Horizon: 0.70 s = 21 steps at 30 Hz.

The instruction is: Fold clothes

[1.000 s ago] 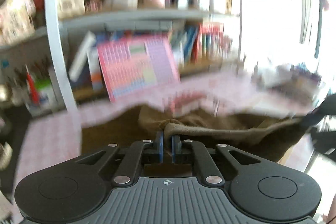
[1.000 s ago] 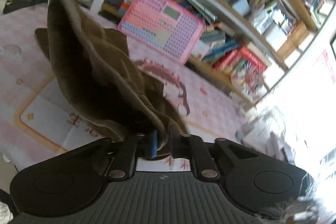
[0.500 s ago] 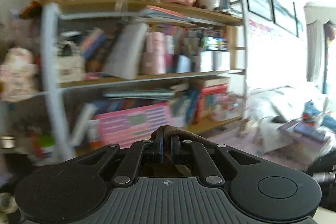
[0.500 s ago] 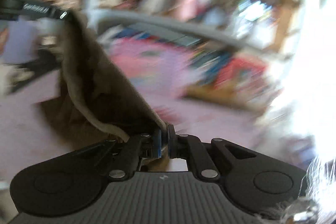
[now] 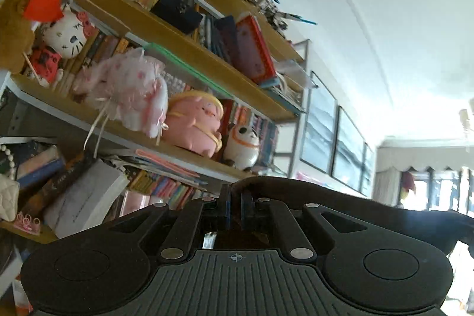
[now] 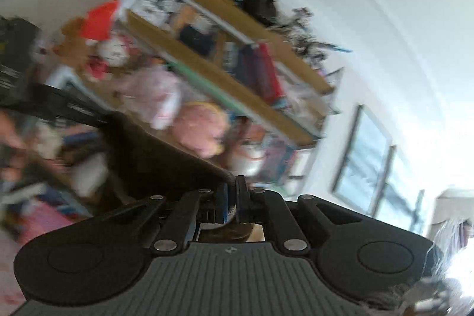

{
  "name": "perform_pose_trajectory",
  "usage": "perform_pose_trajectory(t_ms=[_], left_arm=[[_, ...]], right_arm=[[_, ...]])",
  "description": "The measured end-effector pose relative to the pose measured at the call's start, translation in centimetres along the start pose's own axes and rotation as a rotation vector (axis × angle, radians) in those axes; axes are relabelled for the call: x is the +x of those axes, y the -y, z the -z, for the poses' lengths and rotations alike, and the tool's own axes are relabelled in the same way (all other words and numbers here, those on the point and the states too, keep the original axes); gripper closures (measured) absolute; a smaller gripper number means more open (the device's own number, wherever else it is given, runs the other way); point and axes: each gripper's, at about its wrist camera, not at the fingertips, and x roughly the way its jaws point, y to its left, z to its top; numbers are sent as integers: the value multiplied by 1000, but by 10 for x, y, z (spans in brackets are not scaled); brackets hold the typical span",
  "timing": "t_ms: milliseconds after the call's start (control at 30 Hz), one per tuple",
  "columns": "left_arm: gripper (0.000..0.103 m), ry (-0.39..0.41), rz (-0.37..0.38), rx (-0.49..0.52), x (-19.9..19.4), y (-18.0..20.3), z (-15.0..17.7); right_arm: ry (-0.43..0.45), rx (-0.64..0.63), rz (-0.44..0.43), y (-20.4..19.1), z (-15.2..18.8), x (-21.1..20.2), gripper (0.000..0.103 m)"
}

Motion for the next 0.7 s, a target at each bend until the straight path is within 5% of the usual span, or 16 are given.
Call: perform_pose_trajectory(t_ms=[100, 300, 433, 500, 700], left_arm=[[97, -202, 0, 4, -8, -50, 45], [97, -598, -12, 5, -27, -149, 138], [97, -810, -119, -43, -49, -203, 208], [97, -890, -171, -78, -59, -229, 236], [97, -869, -280, -162, -81, -275, 223]], right_arm=[[-145, 63, -168, -55, 14, -21, 98], [-727, 410, -559, -211, 110, -26, 99], [-1039, 555, -676, -296, 176, -28, 99], [-1074, 549, -698, -319, 178, -23, 99], [-1078, 601, -739, -357, 165, 7, 99]])
